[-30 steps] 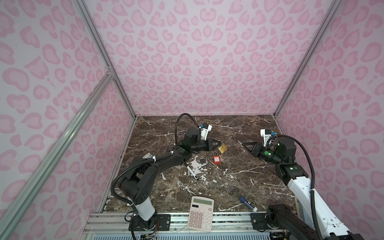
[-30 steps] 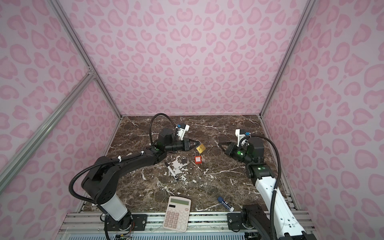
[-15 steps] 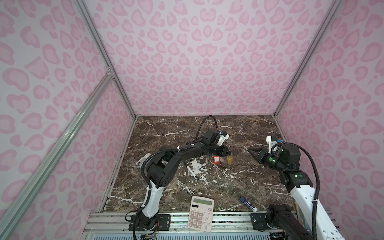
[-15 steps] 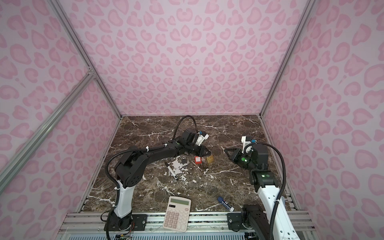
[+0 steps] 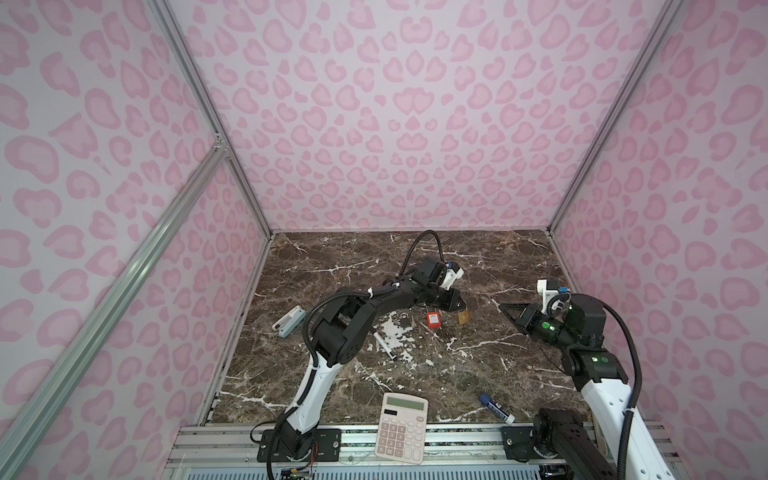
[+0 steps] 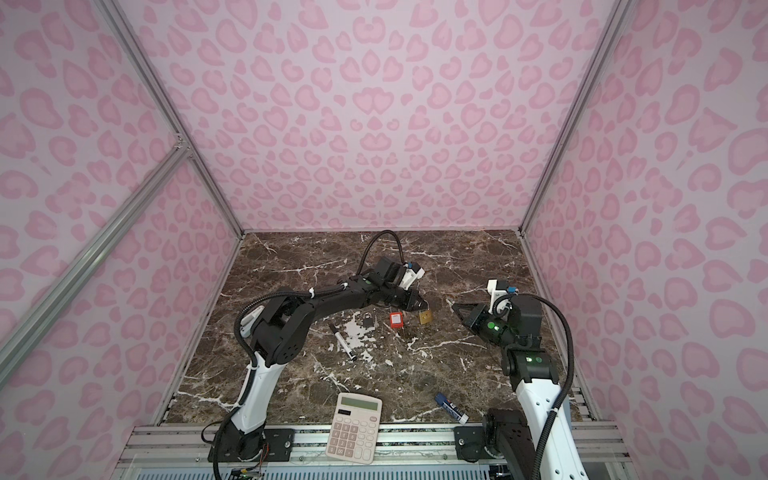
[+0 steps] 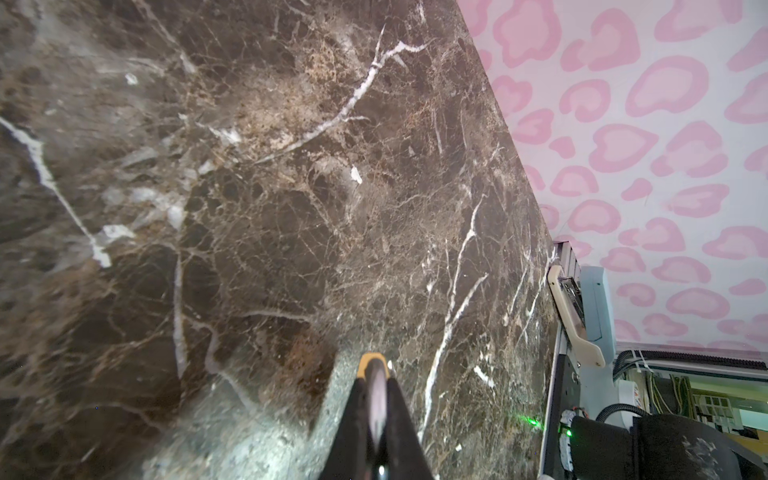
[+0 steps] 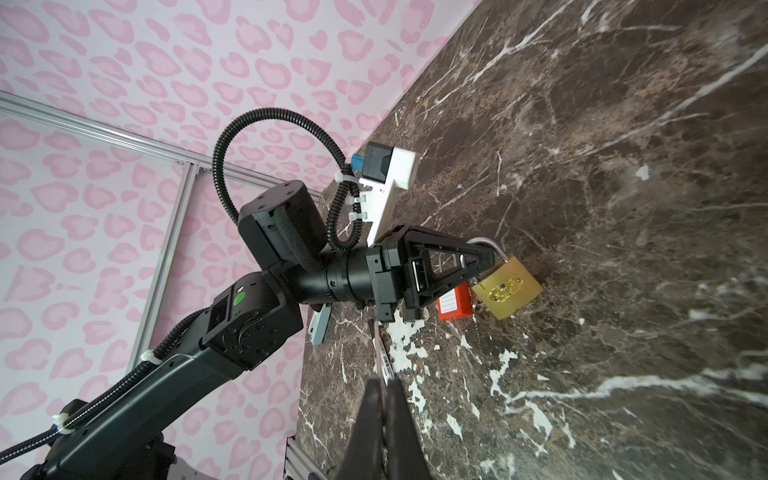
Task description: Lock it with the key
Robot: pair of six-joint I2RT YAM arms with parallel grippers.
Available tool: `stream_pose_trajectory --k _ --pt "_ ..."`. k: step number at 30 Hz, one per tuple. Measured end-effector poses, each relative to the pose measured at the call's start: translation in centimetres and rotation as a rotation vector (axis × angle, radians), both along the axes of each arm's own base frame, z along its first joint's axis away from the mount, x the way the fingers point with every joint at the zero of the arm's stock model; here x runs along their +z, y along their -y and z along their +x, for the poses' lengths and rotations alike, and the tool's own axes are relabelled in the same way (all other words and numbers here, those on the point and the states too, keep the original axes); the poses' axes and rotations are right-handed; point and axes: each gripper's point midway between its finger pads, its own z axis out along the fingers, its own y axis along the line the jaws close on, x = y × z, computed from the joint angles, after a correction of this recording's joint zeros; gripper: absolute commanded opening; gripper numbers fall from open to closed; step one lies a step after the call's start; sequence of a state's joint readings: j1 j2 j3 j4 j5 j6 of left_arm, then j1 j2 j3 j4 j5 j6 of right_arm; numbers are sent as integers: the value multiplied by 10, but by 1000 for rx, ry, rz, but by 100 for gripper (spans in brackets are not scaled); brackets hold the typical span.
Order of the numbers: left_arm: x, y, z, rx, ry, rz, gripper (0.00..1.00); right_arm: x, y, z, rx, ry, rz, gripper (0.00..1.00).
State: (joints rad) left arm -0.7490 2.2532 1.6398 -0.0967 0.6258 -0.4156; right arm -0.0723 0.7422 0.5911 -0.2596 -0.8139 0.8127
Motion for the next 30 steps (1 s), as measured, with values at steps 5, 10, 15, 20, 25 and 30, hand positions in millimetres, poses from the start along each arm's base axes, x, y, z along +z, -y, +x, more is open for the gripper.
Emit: stream_pose_trajectory --k 5,10,15,20,25,30 --pt "-10 -4 -4 -7 -15 33 3 1 -2 -2 16 0 9 0" --pt "-15 -4 -3 -12 -12 40 11 1 -4 -2 24 0 13 0" --pt "-17 -4 1 -10 16 58 20 -2 -4 -4 23 -6 13 0" --pt "-18 -4 6 -5 29 72 23 -4 -3 -3 23 -13 13 0" --pt "-21 -3 8 -1 33 84 26 -6 -3 -2 23 -21 14 0" --pt "-21 -3 11 5 39 90 28 -6 -3 -2 23 -23 14 0"
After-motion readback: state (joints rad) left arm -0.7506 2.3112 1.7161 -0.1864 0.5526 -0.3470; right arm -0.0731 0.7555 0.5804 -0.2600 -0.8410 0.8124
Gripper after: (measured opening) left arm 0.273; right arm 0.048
